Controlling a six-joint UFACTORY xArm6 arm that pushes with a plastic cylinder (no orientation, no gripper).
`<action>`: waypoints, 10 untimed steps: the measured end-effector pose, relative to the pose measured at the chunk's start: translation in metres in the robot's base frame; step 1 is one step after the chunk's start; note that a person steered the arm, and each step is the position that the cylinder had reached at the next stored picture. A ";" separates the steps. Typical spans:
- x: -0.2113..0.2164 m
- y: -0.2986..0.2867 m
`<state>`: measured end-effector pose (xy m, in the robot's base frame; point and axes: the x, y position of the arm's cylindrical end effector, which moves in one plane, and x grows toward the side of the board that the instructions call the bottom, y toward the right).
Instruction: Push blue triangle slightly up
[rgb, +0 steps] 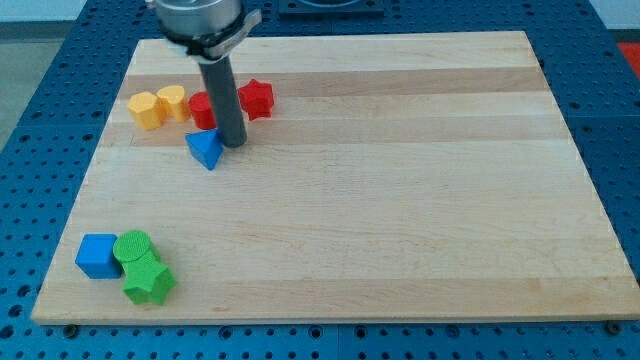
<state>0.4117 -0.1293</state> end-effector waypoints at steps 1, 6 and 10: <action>0.068 0.011; 0.079 -0.053; 0.008 0.004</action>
<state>0.4198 -0.1250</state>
